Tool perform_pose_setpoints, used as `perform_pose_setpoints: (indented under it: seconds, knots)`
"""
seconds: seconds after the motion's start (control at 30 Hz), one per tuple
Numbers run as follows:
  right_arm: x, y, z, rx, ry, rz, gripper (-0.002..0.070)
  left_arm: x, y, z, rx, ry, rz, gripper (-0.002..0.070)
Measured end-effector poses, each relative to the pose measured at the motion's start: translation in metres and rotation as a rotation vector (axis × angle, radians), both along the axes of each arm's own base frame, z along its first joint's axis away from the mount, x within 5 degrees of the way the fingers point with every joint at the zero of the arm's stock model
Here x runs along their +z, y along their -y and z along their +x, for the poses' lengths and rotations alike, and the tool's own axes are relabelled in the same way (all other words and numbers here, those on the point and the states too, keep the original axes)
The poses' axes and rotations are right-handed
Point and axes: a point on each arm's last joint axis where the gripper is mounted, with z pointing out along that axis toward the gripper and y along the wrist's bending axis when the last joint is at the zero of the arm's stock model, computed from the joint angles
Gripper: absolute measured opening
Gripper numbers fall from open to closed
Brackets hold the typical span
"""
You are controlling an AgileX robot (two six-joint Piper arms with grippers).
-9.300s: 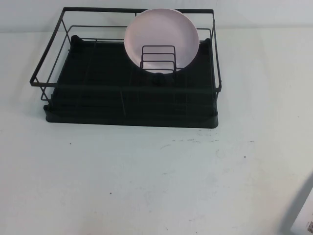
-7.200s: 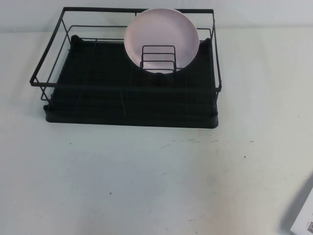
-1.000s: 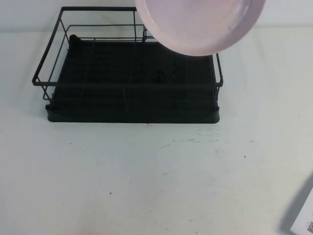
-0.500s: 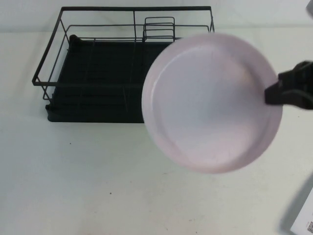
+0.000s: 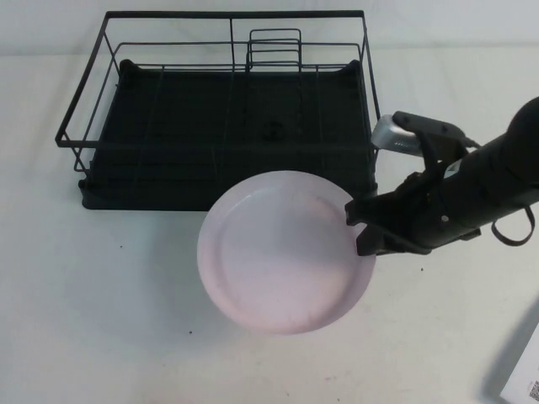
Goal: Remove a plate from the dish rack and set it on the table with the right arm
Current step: Place the plate from the table
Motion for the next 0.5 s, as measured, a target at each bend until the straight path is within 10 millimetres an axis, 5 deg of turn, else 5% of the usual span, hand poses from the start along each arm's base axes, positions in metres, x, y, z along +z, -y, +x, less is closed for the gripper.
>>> perform_pose_setpoints:
  seconds: [0.5]
  knots:
    - [-0.063, -0.016, 0.038, -0.044, -0.069, -0.058, -0.0007, 0.0, 0.0, 0.0, 0.0, 0.0, 0.0, -0.0004]
